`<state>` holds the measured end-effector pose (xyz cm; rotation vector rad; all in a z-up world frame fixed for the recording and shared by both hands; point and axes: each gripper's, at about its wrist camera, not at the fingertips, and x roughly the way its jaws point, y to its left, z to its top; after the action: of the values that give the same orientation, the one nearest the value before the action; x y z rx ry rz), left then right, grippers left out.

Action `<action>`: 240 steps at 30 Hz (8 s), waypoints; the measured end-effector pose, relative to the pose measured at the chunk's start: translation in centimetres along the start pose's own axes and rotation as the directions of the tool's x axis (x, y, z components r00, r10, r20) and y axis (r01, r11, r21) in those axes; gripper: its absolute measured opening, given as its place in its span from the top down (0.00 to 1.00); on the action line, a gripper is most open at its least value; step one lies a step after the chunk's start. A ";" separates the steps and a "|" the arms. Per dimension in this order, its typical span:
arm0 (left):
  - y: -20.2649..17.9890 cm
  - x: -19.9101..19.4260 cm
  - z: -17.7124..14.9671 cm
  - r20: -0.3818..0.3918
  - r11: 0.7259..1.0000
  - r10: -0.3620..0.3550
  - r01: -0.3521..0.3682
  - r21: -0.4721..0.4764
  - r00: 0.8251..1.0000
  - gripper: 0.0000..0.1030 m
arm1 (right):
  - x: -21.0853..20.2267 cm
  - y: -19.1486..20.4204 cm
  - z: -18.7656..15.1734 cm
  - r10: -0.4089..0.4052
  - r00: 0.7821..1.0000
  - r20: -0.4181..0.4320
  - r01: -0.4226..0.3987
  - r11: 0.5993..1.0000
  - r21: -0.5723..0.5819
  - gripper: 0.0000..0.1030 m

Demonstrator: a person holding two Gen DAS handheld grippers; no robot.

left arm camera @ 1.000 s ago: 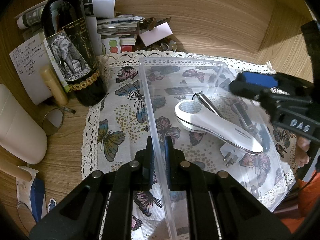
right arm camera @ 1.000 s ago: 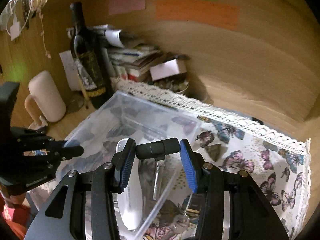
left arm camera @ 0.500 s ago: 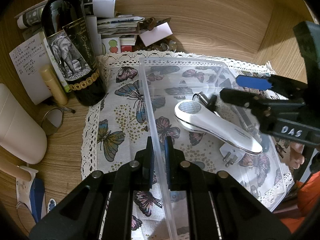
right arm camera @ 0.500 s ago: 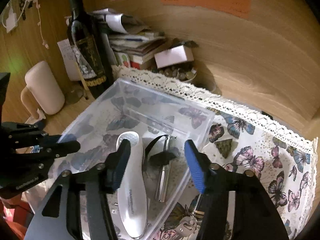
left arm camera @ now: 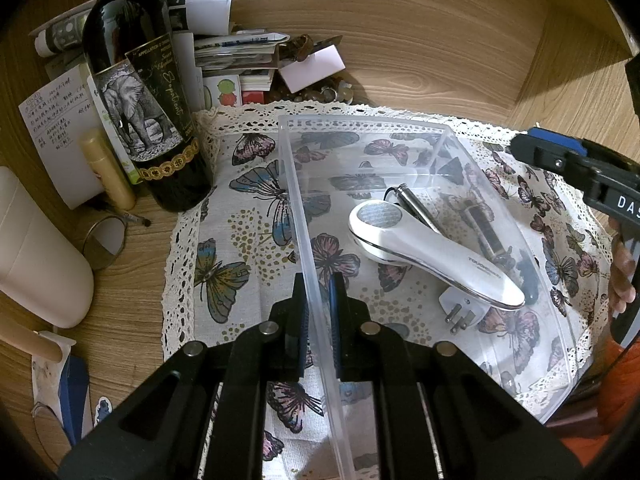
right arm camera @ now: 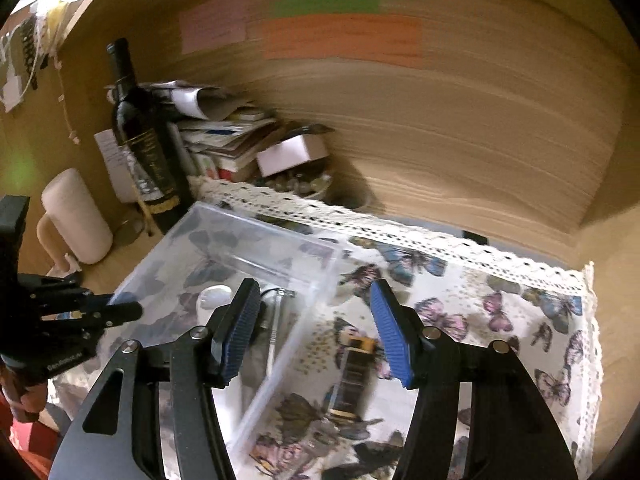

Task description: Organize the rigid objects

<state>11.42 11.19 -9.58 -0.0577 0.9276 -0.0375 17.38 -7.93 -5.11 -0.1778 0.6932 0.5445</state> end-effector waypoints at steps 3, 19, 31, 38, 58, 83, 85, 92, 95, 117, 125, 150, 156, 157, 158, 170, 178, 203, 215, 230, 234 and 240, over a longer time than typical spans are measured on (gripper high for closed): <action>0.0 0.0 0.0 0.000 1.000 -0.001 0.001 -0.001 1.000 0.91 | 0.1 -1.1 -0.5 -0.020 1.000 -0.011 0.020 1.000 0.020 0.48; 0.0 0.0 0.0 0.000 1.000 0.001 -0.001 0.000 1.000 0.91 | 4.9 -3.4 -4.9 -0.033 0.976 -0.217 0.047 0.997 0.062 0.57; 0.1 0.0 0.0 0.000 1.000 -0.004 0.004 -0.005 1.000 0.91 | 7.3 -2.6 -6.0 -0.008 0.958 -0.288 0.022 0.999 0.045 0.79; 0.1 0.0 0.0 0.001 1.000 -0.003 0.003 -0.004 1.000 0.91 | 5.2 -2.9 -4.9 -0.021 0.975 -0.220 0.035 0.998 0.058 0.79; 0.1 0.0 0.0 0.000 1.000 -0.004 0.004 -0.005 1.000 0.91 | -1.4 1.6 0.5 0.028 0.999 0.023 -0.027 0.999 -0.047 0.79; 0.1 -0.1 -0.2 0.002 1.000 -0.005 0.005 -0.003 1.000 0.91 | 5.3 4.6 -0.8 0.091 0.984 -0.156 -0.109 0.988 -0.110 0.79; 0.1 -0.1 -0.2 0.002 1.000 -0.005 0.005 -0.003 1.000 0.91 | 5.1 4.7 -0.8 0.084 0.985 -0.149 -0.102 0.988 -0.116 0.79; 0.1 -0.1 -0.2 0.002 1.000 -0.004 0.004 -0.002 1.000 0.91 | 3.9 4.3 -0.4 0.084 0.989 -0.123 -0.098 0.989 -0.111 0.76; 0.1 -0.1 -0.2 0.002 1.000 -0.005 0.005 -0.003 1.000 0.91 | 3.1 3.9 -0.1 0.081 0.991 -0.105 -0.092 0.990 -0.103 0.75; 0.0 -0.2 -0.2 0.002 1.000 -0.008 0.008 -0.004 1.000 0.91 | 3.5 -4.0 2.0 -0.043 0.996 -0.078 0.048 0.997 0.065 0.67; 0.1 -0.3 -0.1 -0.001 1.000 -0.013 0.013 -0.008 1.000 0.91 | 8.7 -5.4 0.8 -0.011 0.976 -0.217 0.030 0.996 0.087 0.67; 0.1 -0.2 0.0 0.001 1.000 -0.012 0.012 -0.007 1.000 0.91 | 6.4 -3.7 0.7 -0.015 0.981 -0.191 0.021 0.999 0.029 0.71; 0.1 -0.2 0.0 0.001 1.000 -0.013 0.013 -0.008 1.000 0.91 | 2.0 -1.6 1.9 -0.002 0.996 -0.093 0.000 1.000 -0.017 0.71; 0.1 -0.2 0.0 0.002 1.000 -0.013 0.013 -0.009 1.000 0.91 | 2.5 -1.9 2.4 0.005 0.997 -0.082 -0.007 1.000 -0.022 0.71; 0.1 -0.2 0.0 0.001 1.000 -0.013 0.013 -0.008 1.000 0.91 | 2.0 -1.5 2.6 0.012 0.998 -0.068 -0.014 0.999 -0.028 0.71; 0.1 -0.2 0.0 0.000 1.000 -0.012 0.012 -0.006 1.000 0.91 | 0.7 3.3 2.1 0.067 0.997 -0.030 -0.070 0.989 -0.133 0.71; 0.1 -0.2 0.1 0.001 1.000 -0.010 0.010 -0.005 1.000 0.91 | 2.9 4.0 1.0 0.081 0.992 -0.101 -0.095 0.986 -0.138 0.71; 0.1 -0.1 -0.1 0.007 1.000 -0.022 0.022 -0.010 1.000 0.91 | -1.7 -0.5 0.5 0.002 1.000 -0.022 -0.002 1.000 -0.004 0.54; 0.1 -0.1 -0.1 0.008 1.000 -0.022 0.022 -0.006 1.000 0.91 | -0.6 -4.1 -5.5 -0.073 0.985 -0.160 0.094 0.986 0.134 0.53; 0.0 -0.1 0.0 0.008 1.000 -0.025 0.025 -0.005 1.000 0.91 | 1.0 -4.4 -9.8 0.028 0.972 -0.232 0.034 0.966 0.258 0.57; 0.0 -0.1 0.0 0.008 1.000 -0.026 0.026 -0.005 1.000 0.91 | 0.8 -4.7 -9.6 0.033 0.977 -0.209 0.027 0.961 0.274 0.67; 0.0 -0.1 0.0 0.008 1.000 -0.025 0.025 -0.005 1.000 0.91 | 0.0 -4.1 -8.5 0.009 0.985 -0.174 0.032 0.972 0.234 0.67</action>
<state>11.34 11.17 -9.52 -0.0736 0.9188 -0.0581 14.76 -14.22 -11.66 -0.0064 0.9203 0.4345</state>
